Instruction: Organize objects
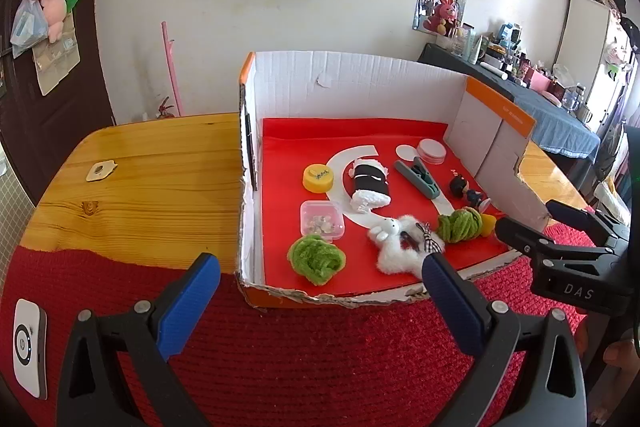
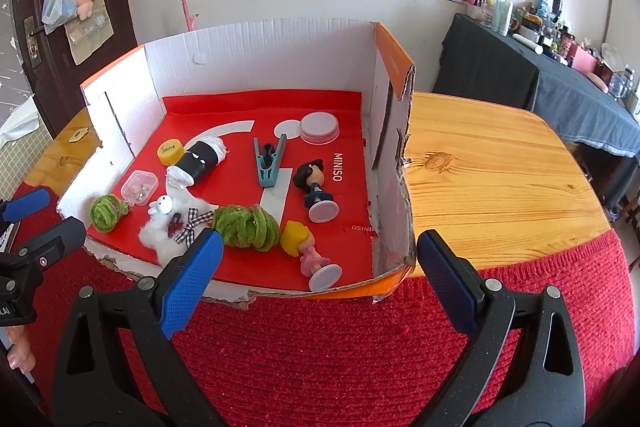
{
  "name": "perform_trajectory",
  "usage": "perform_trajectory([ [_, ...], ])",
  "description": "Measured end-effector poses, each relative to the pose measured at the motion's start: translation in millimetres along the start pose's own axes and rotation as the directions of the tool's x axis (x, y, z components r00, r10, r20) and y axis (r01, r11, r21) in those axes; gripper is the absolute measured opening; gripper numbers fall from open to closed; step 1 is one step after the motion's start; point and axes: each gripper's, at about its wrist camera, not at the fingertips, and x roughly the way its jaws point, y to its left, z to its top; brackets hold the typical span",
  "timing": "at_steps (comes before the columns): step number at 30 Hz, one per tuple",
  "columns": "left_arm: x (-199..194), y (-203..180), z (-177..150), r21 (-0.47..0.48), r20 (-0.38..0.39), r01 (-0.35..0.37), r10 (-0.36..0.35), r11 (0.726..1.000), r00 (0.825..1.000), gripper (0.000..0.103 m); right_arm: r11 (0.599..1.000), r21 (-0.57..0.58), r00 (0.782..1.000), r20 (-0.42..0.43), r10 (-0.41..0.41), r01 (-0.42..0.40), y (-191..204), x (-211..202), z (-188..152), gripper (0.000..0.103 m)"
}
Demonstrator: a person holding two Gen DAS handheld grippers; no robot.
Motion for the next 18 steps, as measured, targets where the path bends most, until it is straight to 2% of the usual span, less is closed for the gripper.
perform_trajectory([
  [18,-4.4,-2.2,-0.4,-0.002,0.004,0.003,-0.003,1.0,1.0,0.103,1.0,0.007,1.0,-0.003,0.004,-0.004,-2.0,-1.1,0.9,0.099],
])
